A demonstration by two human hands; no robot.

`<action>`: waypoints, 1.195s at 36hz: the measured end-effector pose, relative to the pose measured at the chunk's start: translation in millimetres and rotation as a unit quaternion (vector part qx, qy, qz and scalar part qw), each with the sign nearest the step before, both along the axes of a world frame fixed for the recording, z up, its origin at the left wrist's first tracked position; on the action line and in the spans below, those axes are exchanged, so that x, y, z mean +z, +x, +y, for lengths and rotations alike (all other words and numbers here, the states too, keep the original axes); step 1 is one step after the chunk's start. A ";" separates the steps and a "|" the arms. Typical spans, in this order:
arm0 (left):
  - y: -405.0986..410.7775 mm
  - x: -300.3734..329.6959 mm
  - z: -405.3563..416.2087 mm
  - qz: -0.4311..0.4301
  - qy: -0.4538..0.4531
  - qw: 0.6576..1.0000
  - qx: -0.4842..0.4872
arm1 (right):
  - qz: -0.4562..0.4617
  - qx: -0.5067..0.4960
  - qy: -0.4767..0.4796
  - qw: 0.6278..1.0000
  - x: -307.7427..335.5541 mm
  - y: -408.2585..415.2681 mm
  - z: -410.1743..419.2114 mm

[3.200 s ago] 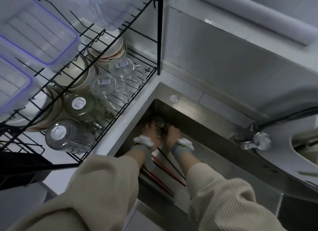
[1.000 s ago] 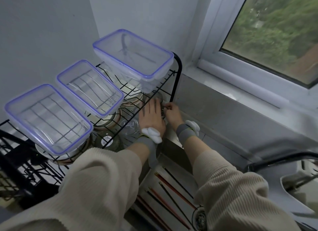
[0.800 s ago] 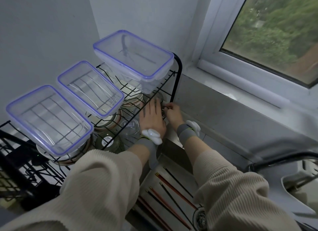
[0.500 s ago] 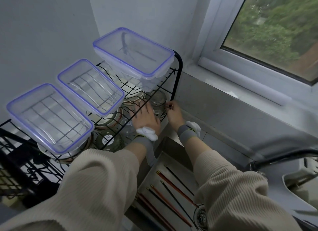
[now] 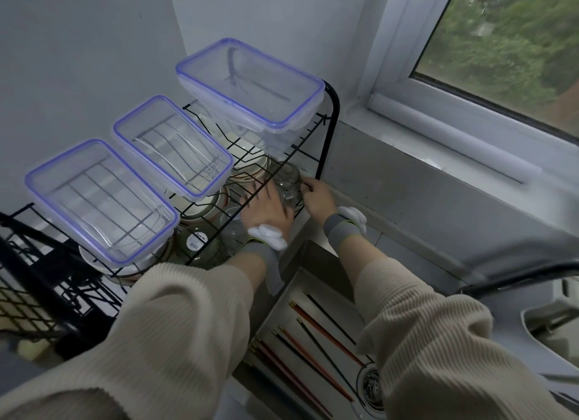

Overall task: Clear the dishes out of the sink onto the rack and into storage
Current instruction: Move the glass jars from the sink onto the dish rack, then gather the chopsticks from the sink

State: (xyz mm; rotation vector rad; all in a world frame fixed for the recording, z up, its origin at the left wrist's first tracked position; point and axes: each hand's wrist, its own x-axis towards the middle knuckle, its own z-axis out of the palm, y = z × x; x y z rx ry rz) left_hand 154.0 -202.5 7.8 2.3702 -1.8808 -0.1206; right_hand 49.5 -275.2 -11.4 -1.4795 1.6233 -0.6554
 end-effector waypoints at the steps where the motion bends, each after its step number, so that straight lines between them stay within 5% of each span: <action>1: 0.0 -0.6 -0.5 -0.001 0.001 1.000 -0.001 | 0.024 -0.004 -0.008 1.000 0.8 -0.2 -0.7; 5: 0.8 -3.4 -0.5 -0.001 -0.005 1.000 -0.014 | 0.080 -0.029 -0.023 0.996 1.3 -2.4 -4.6; 16: 3.9 0.4 16.1 0.016 -0.073 0.997 -0.036 | 0.049 -0.112 -0.067 0.990 -12.3 -5.4 25.2; 28: 7.4 4.5 47.6 -0.004 -0.056 0.997 -0.055 | 0.118 -0.135 0.036 0.983 -36.1 -4.7 87.3; 35: -5.6 -13.3 86.9 -0.105 -0.026 0.980 -0.169 | 0.095 -0.134 0.041 0.986 -49.8 -5.9 133.8; 41: -19.5 -36.2 140.6 -0.037 -0.037 0.972 -0.230 | 0.129 -0.108 0.017 0.986 -77.9 -23.3 186.6; 43: -27.6 -58.0 161.7 -0.038 0.021 0.965 -0.259 | 0.163 -0.108 0.035 0.980 -94.5 -38.0 210.1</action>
